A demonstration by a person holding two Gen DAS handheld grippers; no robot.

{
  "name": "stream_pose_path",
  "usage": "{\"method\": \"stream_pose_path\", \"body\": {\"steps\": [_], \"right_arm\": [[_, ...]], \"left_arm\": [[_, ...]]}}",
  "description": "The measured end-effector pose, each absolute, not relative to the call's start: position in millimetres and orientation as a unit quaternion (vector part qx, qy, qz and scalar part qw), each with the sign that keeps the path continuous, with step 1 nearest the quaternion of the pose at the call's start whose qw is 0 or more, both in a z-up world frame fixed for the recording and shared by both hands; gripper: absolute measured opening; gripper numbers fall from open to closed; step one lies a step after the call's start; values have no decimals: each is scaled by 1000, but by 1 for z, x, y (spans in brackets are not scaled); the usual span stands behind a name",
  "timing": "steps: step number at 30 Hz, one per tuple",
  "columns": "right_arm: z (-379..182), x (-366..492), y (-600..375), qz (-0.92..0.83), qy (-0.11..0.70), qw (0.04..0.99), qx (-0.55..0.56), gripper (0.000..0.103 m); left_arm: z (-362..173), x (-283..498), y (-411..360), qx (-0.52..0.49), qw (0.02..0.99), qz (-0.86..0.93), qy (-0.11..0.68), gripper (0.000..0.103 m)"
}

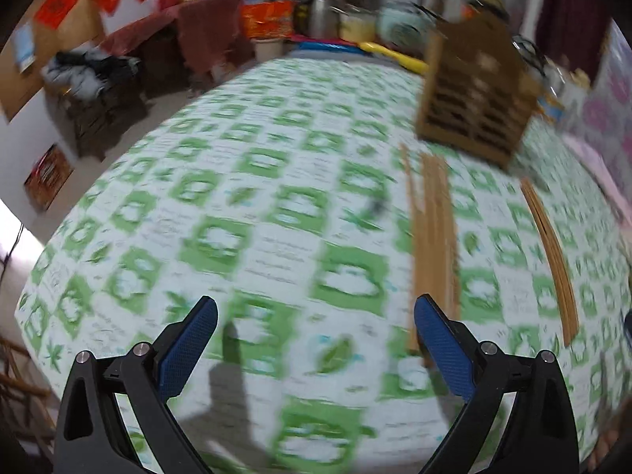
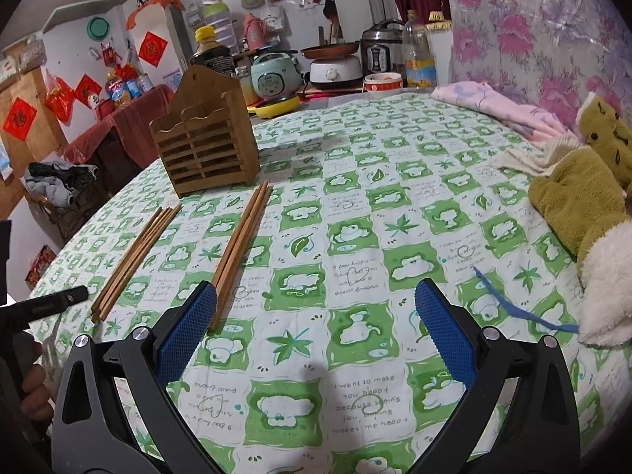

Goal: Organize utensils
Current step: 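Move the left tool toward the chopsticks while the right tool also approaches them, then close the left tool on one wooden chopstick while the right tool grasps another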

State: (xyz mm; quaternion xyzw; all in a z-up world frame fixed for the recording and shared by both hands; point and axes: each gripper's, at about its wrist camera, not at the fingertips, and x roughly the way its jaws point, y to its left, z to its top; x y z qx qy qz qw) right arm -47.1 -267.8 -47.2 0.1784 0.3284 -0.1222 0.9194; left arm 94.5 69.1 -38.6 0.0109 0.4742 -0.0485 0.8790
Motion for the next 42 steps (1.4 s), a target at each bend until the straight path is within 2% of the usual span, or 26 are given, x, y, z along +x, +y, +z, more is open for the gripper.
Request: {"method": "stream_pose_path", "body": {"steps": [7,13,18,21,26,28,29,32,35,42], "right_arm": [[-46,-40,-261,-110,330,925,155,97],[-51,-33,-250,-82,349,922,145,97],[-46,-28,-248,-60,355,920,153,96],[-46,-16,-239,-24,375,914,154,83],[-66,12,-222,-11,438,892,110,49],[-70,14,-234,-18,444,886,131,44],[-71,12,-244,-38,446,884,137,37],[-70,-4,-280,-86,428,885,161,36],[-70,-17,-298,-53,410,886,210,36],[-64,-9,-272,-39,404,902,144,32]], "left_arm": [[-32,84,79,0,873,-56,484,97],[-44,87,43,62,863,-71,496,98],[-47,110,74,17,861,-27,508,98],[-47,114,84,3,862,-26,506,97],[-45,109,79,33,859,-21,510,97],[-49,119,76,37,859,-22,510,97],[-48,115,76,36,859,-22,510,97],[-49,120,74,30,861,-25,507,97],[-49,117,75,33,861,-23,507,97],[-46,114,80,16,865,-32,500,97]]}}
